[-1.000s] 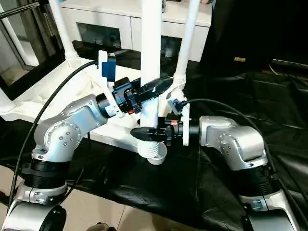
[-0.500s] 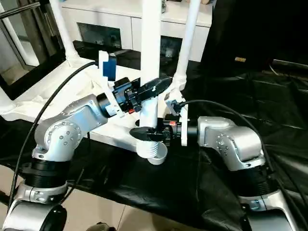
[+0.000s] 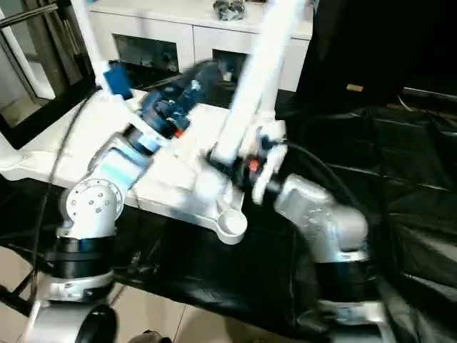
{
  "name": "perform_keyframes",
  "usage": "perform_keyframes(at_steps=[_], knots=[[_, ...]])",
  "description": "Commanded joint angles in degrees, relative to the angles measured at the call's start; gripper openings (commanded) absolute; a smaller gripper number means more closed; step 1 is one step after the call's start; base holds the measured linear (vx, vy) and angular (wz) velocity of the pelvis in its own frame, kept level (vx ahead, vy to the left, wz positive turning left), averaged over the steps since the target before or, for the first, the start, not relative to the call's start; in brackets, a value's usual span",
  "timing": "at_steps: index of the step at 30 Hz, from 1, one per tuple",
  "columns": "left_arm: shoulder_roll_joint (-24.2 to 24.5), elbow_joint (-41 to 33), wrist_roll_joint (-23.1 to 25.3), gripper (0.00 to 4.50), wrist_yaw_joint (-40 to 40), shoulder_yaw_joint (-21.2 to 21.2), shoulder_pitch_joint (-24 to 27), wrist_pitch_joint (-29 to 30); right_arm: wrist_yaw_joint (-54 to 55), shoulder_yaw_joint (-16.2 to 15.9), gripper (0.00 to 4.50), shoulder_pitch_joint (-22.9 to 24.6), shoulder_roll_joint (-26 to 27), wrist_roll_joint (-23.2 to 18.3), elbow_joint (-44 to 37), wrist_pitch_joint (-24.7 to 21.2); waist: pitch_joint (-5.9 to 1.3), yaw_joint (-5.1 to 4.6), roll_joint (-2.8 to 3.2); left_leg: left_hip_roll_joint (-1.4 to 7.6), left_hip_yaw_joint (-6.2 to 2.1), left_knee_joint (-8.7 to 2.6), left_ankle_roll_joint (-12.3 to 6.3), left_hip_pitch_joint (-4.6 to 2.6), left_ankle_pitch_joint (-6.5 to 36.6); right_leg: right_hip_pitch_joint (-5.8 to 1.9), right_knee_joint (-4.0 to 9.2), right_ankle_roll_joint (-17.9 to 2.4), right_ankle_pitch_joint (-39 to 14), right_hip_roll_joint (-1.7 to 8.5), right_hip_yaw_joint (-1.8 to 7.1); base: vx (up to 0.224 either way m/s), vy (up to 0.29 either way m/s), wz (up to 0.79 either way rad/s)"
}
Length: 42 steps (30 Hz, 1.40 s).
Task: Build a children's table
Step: Pick table leg, then insert table leg to table base
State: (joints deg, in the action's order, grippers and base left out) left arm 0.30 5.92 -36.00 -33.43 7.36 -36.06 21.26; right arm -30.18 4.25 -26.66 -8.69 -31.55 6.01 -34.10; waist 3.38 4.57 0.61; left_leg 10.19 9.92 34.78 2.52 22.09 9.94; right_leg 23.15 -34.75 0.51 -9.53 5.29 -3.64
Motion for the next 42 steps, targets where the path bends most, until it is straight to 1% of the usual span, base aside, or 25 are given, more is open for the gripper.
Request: perform_keyframes(at_steps=[1,2,3,4,5,6,8,9,10,11,12,14,15,16,18,19,21,22,25,28,31,38,39,41,42], knots=[[2.1,2.2,3.7,3.04,-1.0,-1.7,0.4,-0.6,3.0,1.7,1.91,-0.6,-0.6,2.4,1.1,2.7,-4.46,-0.45,0.56,2.04,-0.78,-4.64,3.29,-1.29,14.1,-2.51,4.36,-8.1,-14.1,2.18,2.07,0.0,0.0,0.0],[7.7,5.6,9.8,3.04,-6.0,-6.8,0.7,-2.5,5.7,1.8,1.91,0.1,-2.0,5.8,2.3,4.6,-4.43,-0.53,0.56,2.0,-0.76,-4.64,3.25,-1.21,13.7,-2.66,4.16,-8.4,-13.0,2.15,2.12,0.0,0.0,0.0],[7.9,5.7,9.9,3.04,-6.1,-6.9,0.7,-2.5,5.8,1.8,1.91,0.1,-2.0,5.9,2.3,4.6,-4.52,-0.46,0.75,1.89,-0.81,-4.68,3.24,-1.28,13.1,-2.53,4.18,-7.5,-13.1,2.04,2.09,0.0,0.0,0.0],[10.9,7.8,13.1,3.04,-9.1,-10.0,0.8,-3.7,7.1,2.0,1.91,0.8,-2.6,7.3,2.5,5.2,-4.55,-0.54,1.07,1.82,-0.8,-4.69,3.33,-1.37,12.8,-2.54,4.05,-7.6,-12.5,2.1,2.14,0.0,0.0,0.0],[13.1,10.0,15.8,3.04,-12.1,-12.8,0.7,-5.7,7.9,2.1,1.91,1.4,-3.1,8.5,2.4,5.2,-4.63,-0.65,1.29,1.83,-0.71,-4.6,3.41,-1.46,12.3,-2.67,3.86,-8.1,-10.6,2.11,2.22,0.0,0.0,0.0],[14.7,12.0,17.6,3.04,-14.6,-14.9,0.5,-6.9,8.4,2.0,1.91,2.0,-3.6,9.2,2.3,5.2,-4.58,-0.59,1.13,1.73,-0.66,-4.61,3.18,-1.41,11.8,-2.66,4.09,-8.3,-10.1,2.09,2.2,0.0,0.0,0.0],[17.8,17.8,21.6,3.04,-20.8,-19.8,-0.5,-10.6,8.6,1.8,1.91,3.6,-4.9,10.2,1.1,4.8,-4.84,-0.65,1.89,1.75,-0.64,-4.48,2.98,-1.43,10.4,-2.87,3.43,-9.6,-6.8,2.12,2.25,0.0,0.0,0.0],[17.8,17.8,21.6,3.04,-20.8,-19.8,-0.5,-10.6,8.6,1.8,1.91,3.6,-4.9,10.2,1.1,4.8,-4.85,-0.77,1.45,1.7,-0.59,-4.42,2.41,-1.25,9.8,-3.1,3.43,-10.4,-5.1,2.13,2.23,0.0,0.0,0.0],[19.9,24.2,25.7,3.04,-27.0,-23.6,-1.9,-15.7,8.1,1.0,1.91,5.1,-6.1,10.7,-0.6,4.5,-4.95,-0.88,1.76,1.67,-0.56,-4.35,2.21,-1.21,9.3,-3.27,3.2,-11.1,-3.8,2.2,2.24,0.0,0.0,0.0],[19.9,24.2,25.7,3.04,-27.0,-23.6,-1.9,-15.7,8.1,1.0,1.91,5.1,-6.1,10.7,-0.6,4.5,-4.83,-1.0,1.7,1.53,-0.47,-4.3,1.23,-1.18,9.5,-3.24,3.67,-11.3,-4.5,2.21,2.24,0.0,0.0,0.0],[21.6,29.4,29.1,3.04,-32.0,-26.8,-3.3,-20.0,7.0,0.4,1.91,6.2,-7.4,10.6,-2.0,3.8,-4.79,-1.33,1.79,1.57,-0.51,-4.35,0.73,-1.02,9.7,-3.4,3.68,-12.0,-4.7,2.4,2.24,0.0,0.0,0.0],[22.4,33.4,31.2,3.04,-35.3,-28.9,-4.6,-22.5,6.1,0.1,1.91,6.8,-8.3,10.7,-2.9,3.3,-4.69,-1.57,1.82,1.63,-0.55,-4.44,0.3,-0.92,10.9,-3.57,3.91,-12.1,-7.8,2.65,2.26,0.0,0.0,0.0],[22.5,34.5,31.7,3.04,-35.9,-29.4,-5.1,-22.9,5.9,0.0,1.91,7.0,-8.5,10.7,-3.2,3.1,-4.61,-1.76,2.0,1.73,-0.54,-4.45,0.5,-0.98,11.6,-3.56,3.98,-12.2,-9.1,2.71,2.29,0.0,0.0,0.0],[22.6,35.3,32.2,2.68,-36.3,-29.8,-5.4,-23.5,5.8,0.0,1.91,7.1,-8.7,10.7,-3.3,3.0,-4.57,-1.9,1.97,1.72,-0.56,-4.47,0.49,-0.92,11.8,-3.58,3.99,-12.3,-9.5,2.71,2.27,0.0,0.0,0.0],[23.2,39.6,33.9,2.68,-39.7,-31.5,-7.2,-26.8,5.2,0.0,1.91,7.3,-9.6,10.9,-4.0,2.5,-4.48,-2.36,2.63,1.81,-0.62,-4.51,0.7,-1.23,14.1,-3.28,4.33,-13.1,-11.7,2.77,2.19,0.0,0.0,0.0],[23.2,41.7,34.7,2.61,-40.5,-32.0,-8.0,-28.6,5.0,-0.1,1.91,7.4,-10.0,10.9,-4.1,2.4,-4.46,-2.47,2.43,1.79,-0.56,-4.49,0.67,-1.2,14.4,-3.34,4.44,-13.1,-12.2,2.74,2.2,0.0,0.0,0.0],[23.3,42.3,35.0,2.44,-40.8,-32.1,-8.3,-29.1,5.0,-0.1,1.91,7.5,-10.1,10.9,-4.2,2.4,-4.63,-2.65,2.56,1.88,-0.63,-4.42,0.62,-1.11,14.0,-3.48,4.12,-13.7,-11.0,2.79,2.23,0.0,0.0,0.0],[23.2,46.5,37.1,2.23,-41.3,-33.0,-10.0,-32.6,5.0,-0.2,1.91,7.8,-10.5,10.7,-4.6,2.3,-4.63,-2.67,3.15,1.79,-0.63,-4.33,0.23,-1.12,13.8,-3.37,4.21,-14.1,-10.4,2.75,2.18,0.0,0.0,0.0],[22.5,50.8,39.8,2.25,-40.3,-34.2,-11.7,-35.2,4.8,-0.5,1.91,8.2,-10.9,10.7,-5.3,1.9,-4.75,-2.78,3.02,1.74,-0.6,-4.21,-0.09,-1.14,13.8,-3.58,4.19,-14.6,-9.2,2.66,2.11,0.0,0.0,0.0],[21.9,53.4,41.1,1.8,-39.1,-34.5,-12.7,-36.1,4.7,-0.6,1.91,8.5,-11.0,10.7,-6.2,1.3,-4.86,-2.67,3.06,1.94,-0.61,-4.14,-0.84,-1.1,12.8,-3.63,3.94,-15.7,-7.7,2.82,2.13,0.0,0.0,0.0],[21.6,55.7,41.1,1.69,-40.0,-33.9,-13.8,-36.7,4.7,-1.0,1.91,8.6,-10.9,10.6,-6.6,1.1,-4.83,-2.56,3.08,1.99,-0.56,-4.15,-1.22,-1.14,12.8,-3.59,3.96,-16.2,-8.0,2.84,2.08,0.0,0.0,0.0],[21.5,59.3,39.8,0.92,-42.7,-31.1,-14.9,-37.1,4.1,-2.3,1.91,8.3,-10.2,10.7,-6.3,1.3,-4.79,-2.55,3.15,1.95,-0.53,-4.18,-0.97,-1.25,13.8,-3.49,4.04,-16.5,-8.8,2.86,2.1,0.0,0.0,0.0],[21.6,59.8,39.8,0.92,-42.8,-30.8,-15.0,-37.1,4.0,-2.6,1.91,8.3,-10.1,10.9,-6.3,1.4,-4.75,-2.53,2.2,2.06,-0.5,-4.27,-1.15,-1.17,13.7,-3.55,4.1,-16.5,-8.8,2.89,2.12,0.0,0.0,0.0],[21.6,60.5,39.8,0.87,-42.8,-30.4,-15.2,-36.8,3.8,-2.9,1.91,8.2,-10.1,11.0,-6.2,1.4,-4.77,-2.36,2.74,2.02,-0.51,-4.17,-1.39,-1.15,13.0,-3.52,3.9,-16.6,-8.6,3.0,2.12,0.0,0.0,0.0],[21.6,61.0,40.0,0.87,-42.5,-30.3,-15.2,-36.0,3.5,-3.1,1.91,8.1,-10.1,11.1,-6.1,1.4,-4.81,-2.29,2.38,2.05,-0.52,-4.15,-1.68,-1.07,12.3,-3.58,3.81,-16.6,-8.3,3.05,2.15,0.0,0.0,0.0]])
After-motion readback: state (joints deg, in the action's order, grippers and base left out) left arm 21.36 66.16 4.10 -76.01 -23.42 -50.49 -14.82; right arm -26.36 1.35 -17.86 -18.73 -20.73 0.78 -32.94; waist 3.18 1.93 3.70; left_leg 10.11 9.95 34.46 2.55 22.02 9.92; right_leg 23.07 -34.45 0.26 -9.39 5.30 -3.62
